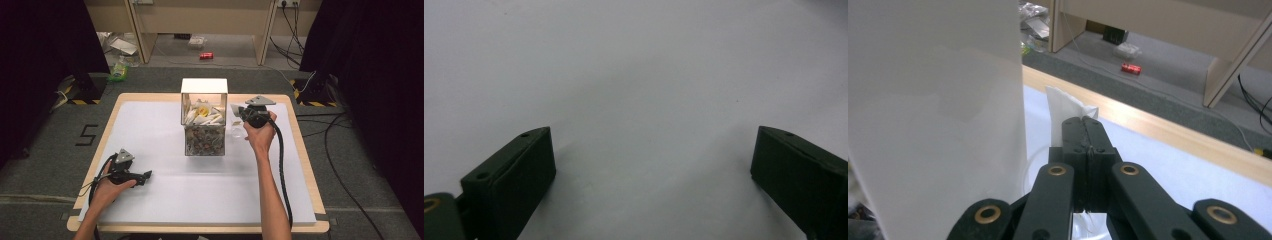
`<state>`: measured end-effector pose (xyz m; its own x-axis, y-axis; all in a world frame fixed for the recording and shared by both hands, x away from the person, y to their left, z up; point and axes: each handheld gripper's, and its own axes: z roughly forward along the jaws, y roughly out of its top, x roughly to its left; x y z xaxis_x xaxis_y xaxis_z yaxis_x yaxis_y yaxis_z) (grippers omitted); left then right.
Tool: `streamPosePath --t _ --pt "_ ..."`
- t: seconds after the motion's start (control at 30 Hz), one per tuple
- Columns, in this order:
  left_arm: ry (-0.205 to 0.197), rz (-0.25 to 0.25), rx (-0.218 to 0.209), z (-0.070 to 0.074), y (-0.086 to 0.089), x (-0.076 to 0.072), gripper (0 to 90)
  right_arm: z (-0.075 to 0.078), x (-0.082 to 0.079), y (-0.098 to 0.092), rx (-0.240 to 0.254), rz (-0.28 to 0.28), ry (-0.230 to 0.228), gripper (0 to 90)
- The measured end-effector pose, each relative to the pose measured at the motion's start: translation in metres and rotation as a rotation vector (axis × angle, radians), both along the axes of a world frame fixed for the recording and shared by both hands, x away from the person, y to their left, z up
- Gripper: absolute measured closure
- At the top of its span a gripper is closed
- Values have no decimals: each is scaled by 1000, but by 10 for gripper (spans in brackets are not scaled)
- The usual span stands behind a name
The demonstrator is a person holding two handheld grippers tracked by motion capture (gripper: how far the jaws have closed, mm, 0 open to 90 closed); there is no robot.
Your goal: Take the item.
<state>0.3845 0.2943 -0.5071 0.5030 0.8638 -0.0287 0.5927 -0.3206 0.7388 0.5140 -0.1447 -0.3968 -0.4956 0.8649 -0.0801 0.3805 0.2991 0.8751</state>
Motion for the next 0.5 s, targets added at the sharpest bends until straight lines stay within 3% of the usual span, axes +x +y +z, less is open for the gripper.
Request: streamPosePath --t 0.33,0.5 --pt "0 0 -1 0 0 0 33 -11 0 -4 21 -3 12 900" --pt "0 0 0 0 0 0 33 -13 1 -2 9 -3 17 900"
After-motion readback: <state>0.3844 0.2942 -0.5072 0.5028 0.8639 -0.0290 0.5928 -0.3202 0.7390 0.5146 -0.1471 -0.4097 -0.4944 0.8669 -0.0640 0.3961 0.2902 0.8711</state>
